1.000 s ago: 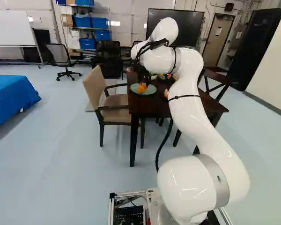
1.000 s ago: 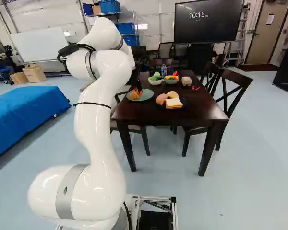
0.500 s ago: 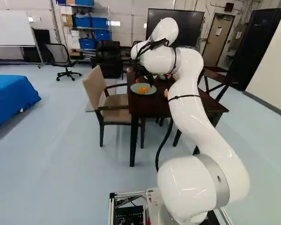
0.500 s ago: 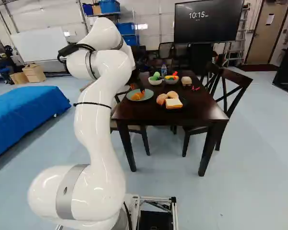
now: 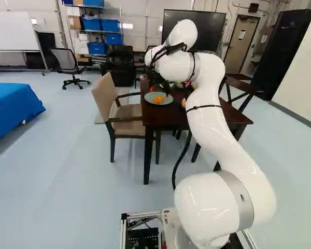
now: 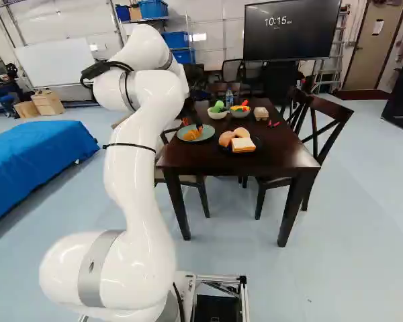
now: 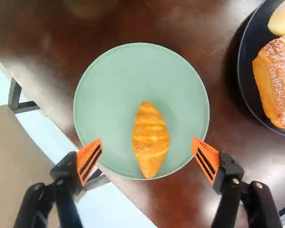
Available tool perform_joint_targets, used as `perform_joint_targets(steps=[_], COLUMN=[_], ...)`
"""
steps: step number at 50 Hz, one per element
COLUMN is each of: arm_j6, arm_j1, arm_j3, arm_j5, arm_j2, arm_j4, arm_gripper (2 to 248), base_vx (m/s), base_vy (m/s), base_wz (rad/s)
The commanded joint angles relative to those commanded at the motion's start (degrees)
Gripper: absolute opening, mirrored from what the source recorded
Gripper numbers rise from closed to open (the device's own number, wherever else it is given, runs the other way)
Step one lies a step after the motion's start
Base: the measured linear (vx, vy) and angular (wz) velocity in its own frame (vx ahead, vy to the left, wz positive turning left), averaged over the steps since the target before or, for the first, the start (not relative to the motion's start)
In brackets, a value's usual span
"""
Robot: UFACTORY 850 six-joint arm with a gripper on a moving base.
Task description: Move the croissant to the empty plate
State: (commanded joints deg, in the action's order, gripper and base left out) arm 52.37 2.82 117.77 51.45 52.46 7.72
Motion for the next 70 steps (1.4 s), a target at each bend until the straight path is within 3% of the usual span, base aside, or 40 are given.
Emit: perform_joint_targets(steps=[70], arm_j6=[0.00], arm_j1=[-0.04], arm_j3=[-8.51], arm_j5=[2.89], arm_j2=[-13.12], arm_j4=[0.00], arm_gripper=[247], base_vx=[0.000], base_vy=[0.000], base_wz=[0.000])
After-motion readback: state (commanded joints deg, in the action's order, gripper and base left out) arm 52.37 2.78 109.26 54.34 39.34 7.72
